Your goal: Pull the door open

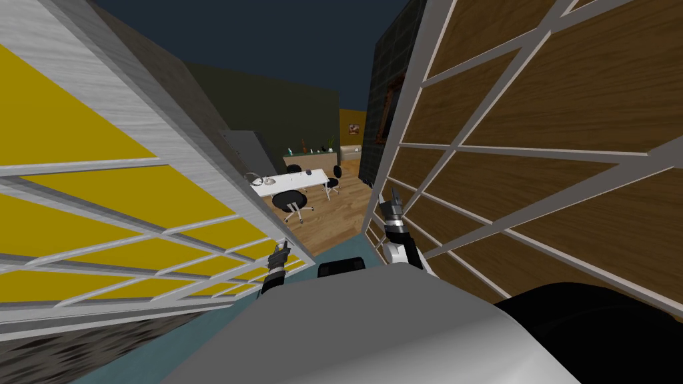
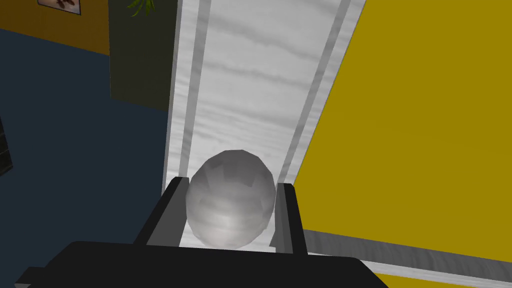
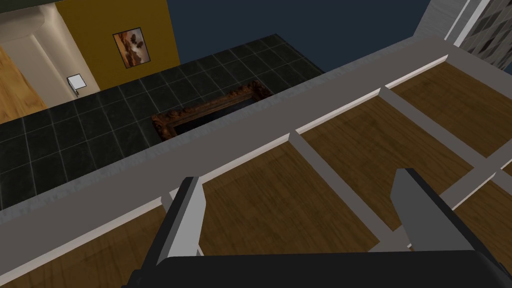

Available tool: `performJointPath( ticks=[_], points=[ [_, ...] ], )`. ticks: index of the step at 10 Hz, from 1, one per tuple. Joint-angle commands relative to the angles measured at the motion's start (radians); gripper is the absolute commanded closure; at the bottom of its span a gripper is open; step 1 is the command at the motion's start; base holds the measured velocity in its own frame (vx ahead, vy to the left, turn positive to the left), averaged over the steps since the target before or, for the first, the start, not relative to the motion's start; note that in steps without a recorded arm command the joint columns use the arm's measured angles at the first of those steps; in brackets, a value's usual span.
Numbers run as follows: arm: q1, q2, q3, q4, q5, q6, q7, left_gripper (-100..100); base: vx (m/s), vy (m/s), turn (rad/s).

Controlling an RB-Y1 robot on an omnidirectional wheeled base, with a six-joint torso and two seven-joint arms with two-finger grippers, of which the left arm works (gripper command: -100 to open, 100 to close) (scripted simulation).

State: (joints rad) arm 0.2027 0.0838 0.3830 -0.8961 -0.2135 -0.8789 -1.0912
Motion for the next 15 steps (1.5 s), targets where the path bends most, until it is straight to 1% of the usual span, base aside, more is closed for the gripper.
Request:
performJointPath(
  ticks=[1,2,3,5,6,8,9,10,11,12,13,14,15],
  points=[
    [-0.001,0.003,-0.008,0.002,0.015,-0.001,0.050,100,-0.031,0.010,-0.050],
    [-0.002,0.005,-0.013,0.004,0.025,-0.001,0.077,100,-0.037,0.009,-0.056],
    [-0.002,0.005,-0.013,0.004,0.025,-0.001,0.084,100,-0.028,0.007,-0.016],
    [-0.005,0.011,-0.024,0.006,0.047,-0.002,0.146,100,-0.034,0.006,-0.038],
    [-0.005,0.011,-0.024,0.006,0.047,-0.002,0.151,100,-0.031,0.006,-0.025],
    [-0.007,0.017,-0.036,0.009,0.071,-0.002,0.213,100,-0.036,0.015,-0.045],
    [-0.007,0.017,-0.036,0.009,0.071,-0.002,0.223,100,-0.029,0.013,-0.031],
    [-0.009,0.020,-0.043,0.011,0.085,-0.002,0.260,100,-0.028,0.009,-0.044],
    [-0.010,0.024,-0.050,0.013,0.098,-0.002,0.286,100,-0.036,0.020,-0.061],
    [-0.010,0.024,-0.050,0.013,0.098,-0.002,0.300,100,-0.028,0.010,-0.033],
    [-0.012,0.027,-0.057,0.014,0.112,-0.002,0.335,100,-0.034,0.003,-0.038],
    [-0.012,0.027,-0.057,0.014,0.112,-0.002,0.338,100,-0.030,0.004,-0.023],
    [-0.013,0.030,-0.064,0.016,0.125,-0.002,0.377,100,-0.036,0.003,-0.039]
  ],
)
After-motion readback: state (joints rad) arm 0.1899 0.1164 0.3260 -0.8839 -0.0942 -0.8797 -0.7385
